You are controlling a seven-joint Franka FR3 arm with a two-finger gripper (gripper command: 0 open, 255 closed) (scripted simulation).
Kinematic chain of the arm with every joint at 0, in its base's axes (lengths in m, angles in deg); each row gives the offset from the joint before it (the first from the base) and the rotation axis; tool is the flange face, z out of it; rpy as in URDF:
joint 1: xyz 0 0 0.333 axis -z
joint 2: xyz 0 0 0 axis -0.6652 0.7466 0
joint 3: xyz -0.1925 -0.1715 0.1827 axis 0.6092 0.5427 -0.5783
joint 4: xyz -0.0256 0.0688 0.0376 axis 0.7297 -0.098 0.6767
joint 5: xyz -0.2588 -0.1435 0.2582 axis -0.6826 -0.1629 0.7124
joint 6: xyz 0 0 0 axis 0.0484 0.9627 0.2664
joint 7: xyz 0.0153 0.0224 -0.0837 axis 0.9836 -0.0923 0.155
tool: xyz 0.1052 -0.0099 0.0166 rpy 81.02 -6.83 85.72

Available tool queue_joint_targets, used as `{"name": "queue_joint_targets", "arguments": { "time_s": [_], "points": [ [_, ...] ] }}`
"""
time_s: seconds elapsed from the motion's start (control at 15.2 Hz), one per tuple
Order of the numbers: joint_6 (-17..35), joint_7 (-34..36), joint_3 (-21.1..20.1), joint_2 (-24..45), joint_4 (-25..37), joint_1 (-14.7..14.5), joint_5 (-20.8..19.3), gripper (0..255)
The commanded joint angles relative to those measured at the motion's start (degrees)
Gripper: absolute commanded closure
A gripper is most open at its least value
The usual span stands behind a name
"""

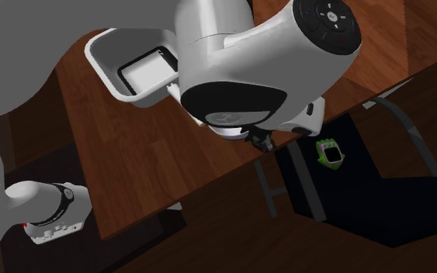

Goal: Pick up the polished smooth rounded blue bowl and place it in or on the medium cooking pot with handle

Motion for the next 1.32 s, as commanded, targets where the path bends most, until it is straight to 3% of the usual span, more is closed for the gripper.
{"name": "queue_joint_targets", "arguments": {
  "time_s": [0.0, 1.25],
  "points": [
    [-1.45, 0.24, 0.0, -0.26, 1.42, 0.01, -0.04, 255],
    [-16.56, 1.91, 0.28, 1.1, 17.95, 1.0, 0.02, 255]
  ]
}}
